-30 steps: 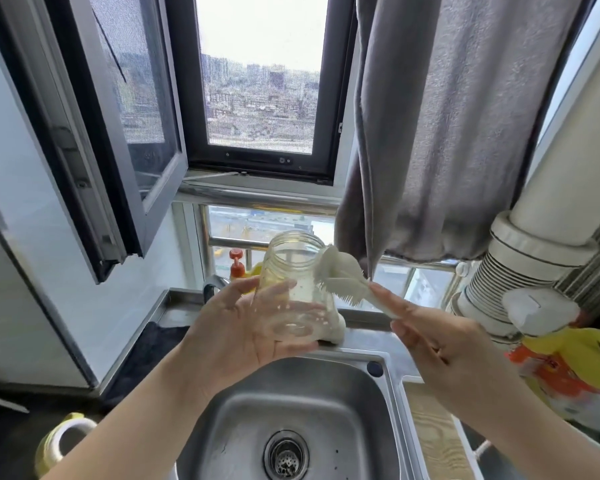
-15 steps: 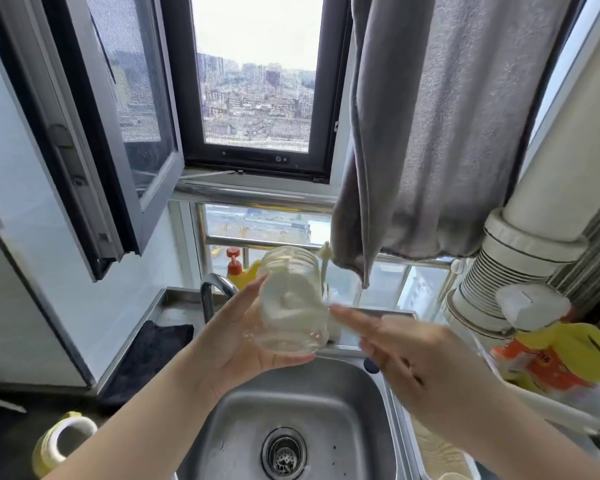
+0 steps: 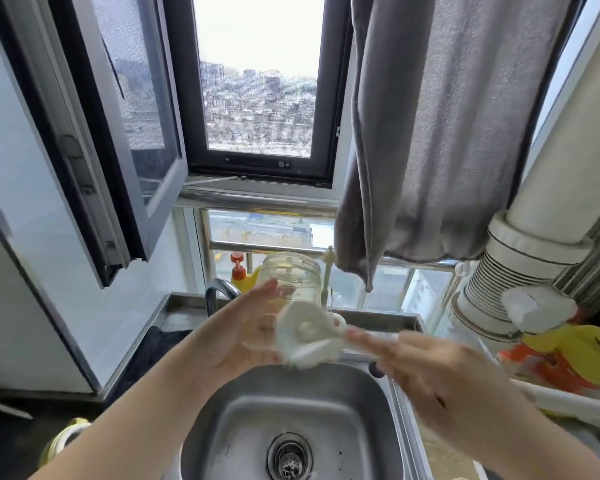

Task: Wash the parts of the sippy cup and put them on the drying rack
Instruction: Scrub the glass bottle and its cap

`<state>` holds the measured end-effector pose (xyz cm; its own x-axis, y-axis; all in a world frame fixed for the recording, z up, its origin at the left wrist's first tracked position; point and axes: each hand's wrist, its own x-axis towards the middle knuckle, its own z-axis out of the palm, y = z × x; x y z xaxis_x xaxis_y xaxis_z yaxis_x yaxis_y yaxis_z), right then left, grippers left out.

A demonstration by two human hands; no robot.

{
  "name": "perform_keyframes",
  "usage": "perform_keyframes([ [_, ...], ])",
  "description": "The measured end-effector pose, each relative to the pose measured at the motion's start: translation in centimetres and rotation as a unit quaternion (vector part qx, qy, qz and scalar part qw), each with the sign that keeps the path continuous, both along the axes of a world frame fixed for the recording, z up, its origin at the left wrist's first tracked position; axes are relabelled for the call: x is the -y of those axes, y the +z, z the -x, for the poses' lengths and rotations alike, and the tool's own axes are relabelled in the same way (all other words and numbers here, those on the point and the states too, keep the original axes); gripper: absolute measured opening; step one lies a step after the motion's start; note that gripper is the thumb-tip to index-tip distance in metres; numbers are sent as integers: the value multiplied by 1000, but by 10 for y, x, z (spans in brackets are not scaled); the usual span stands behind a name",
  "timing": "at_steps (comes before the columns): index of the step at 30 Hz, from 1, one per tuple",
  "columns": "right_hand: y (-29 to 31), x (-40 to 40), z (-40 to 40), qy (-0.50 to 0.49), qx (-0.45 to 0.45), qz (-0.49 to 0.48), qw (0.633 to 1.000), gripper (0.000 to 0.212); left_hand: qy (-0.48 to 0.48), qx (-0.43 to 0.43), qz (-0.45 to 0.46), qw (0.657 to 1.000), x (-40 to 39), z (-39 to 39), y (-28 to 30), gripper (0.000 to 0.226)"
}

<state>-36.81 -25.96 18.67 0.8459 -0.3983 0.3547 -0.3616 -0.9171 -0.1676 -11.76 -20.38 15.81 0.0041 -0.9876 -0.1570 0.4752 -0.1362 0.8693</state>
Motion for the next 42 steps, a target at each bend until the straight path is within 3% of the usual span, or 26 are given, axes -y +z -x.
perform_keyframes([
  [4,4,28,-9,-87,72,-1,994,52,-13,-16,7,1000,1,3,-6,98],
  [7,-4,7,-19,-12,42,4,999,57,-18,1,24,1000,5,4,-3,91],
  [9,-13,-8,-8,28,-6,-4,1000,64,-4,6,4,1000,5,1,-2,101],
  [16,3,21,3,-57,31,12,998,54,22,7,-2,1000,11,-5,-3,114],
  [19,8,26,-12,-69,79,1,995,53,-6,10,5,1000,12,7,0,102],
  [22,1,14,-22,-44,66,-14,997,56,-5,-5,19,1000,13,14,2,60],
  [23,-2,13,-21,-39,66,-20,997,57,-2,-16,10,1000,12,12,2,56],
  [27,-3,18,-14,-41,116,-47,991,54,-22,-88,2,996,6,2,-3,89],
  [33,0,7,-20,13,159,-70,985,54,-47,-167,45,984,0,11,-18,92],
  [36,-3,7,-17,18,165,-72,983,48,-54,-142,60,987,-3,13,-15,97],
  [39,-9,7,-1,26,108,-75,991,45,-30,-104,53,993,-4,6,-10,96],
  [42,-5,16,8,-24,77,-47,996,50,-14,-48,33,998,-7,2,-4,105],
])
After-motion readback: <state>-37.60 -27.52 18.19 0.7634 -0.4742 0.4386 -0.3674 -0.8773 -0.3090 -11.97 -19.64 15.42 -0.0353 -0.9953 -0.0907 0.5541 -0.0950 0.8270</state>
